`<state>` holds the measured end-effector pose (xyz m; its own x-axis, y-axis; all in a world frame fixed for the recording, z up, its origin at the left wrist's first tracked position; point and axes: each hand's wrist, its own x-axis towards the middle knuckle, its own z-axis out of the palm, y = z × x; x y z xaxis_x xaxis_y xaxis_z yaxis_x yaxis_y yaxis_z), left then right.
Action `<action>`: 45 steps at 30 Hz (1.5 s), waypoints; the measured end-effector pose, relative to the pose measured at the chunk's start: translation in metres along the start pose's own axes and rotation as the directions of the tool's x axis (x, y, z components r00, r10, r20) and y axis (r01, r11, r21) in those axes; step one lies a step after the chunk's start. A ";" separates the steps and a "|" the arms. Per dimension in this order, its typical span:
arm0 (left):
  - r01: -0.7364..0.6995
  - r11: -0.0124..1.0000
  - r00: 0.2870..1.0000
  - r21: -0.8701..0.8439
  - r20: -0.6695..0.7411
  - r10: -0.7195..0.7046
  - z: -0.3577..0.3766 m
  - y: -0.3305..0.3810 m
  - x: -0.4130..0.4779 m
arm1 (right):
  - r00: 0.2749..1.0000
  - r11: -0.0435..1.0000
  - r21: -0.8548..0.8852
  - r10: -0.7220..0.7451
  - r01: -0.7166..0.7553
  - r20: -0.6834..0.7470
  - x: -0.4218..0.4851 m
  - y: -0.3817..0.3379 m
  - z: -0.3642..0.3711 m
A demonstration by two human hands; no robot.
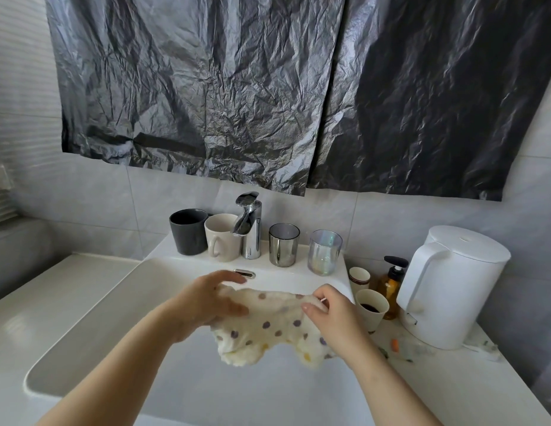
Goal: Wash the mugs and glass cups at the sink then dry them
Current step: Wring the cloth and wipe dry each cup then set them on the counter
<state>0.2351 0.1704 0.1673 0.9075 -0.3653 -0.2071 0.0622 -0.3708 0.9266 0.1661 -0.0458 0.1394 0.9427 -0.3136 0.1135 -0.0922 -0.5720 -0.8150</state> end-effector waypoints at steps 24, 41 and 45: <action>-0.054 0.969 0.932 -0.241 -0.360 -0.038 -0.011 -0.033 0.006 | 0.998 0.995 -0.088 -0.033 0.037 0.047 0.003 0.011 -0.012; 0.121 0.930 0.953 -0.348 -0.221 -0.207 0.058 -0.029 -0.004 | 0.934 0.795 0.490 0.320 -0.357 0.161 -0.004 -0.017 0.022; 0.091 0.869 0.994 -0.487 -0.013 -0.111 0.074 -0.026 -0.004 | 0.877 0.625 0.639 0.165 -0.448 0.452 -0.008 -0.034 0.026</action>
<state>0.1989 0.1181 0.1211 0.9002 -0.3112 -0.3046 0.3387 0.0608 0.9389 0.1699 -0.0040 0.1516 0.9560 -0.0269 -0.2922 -0.2747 0.2675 -0.9236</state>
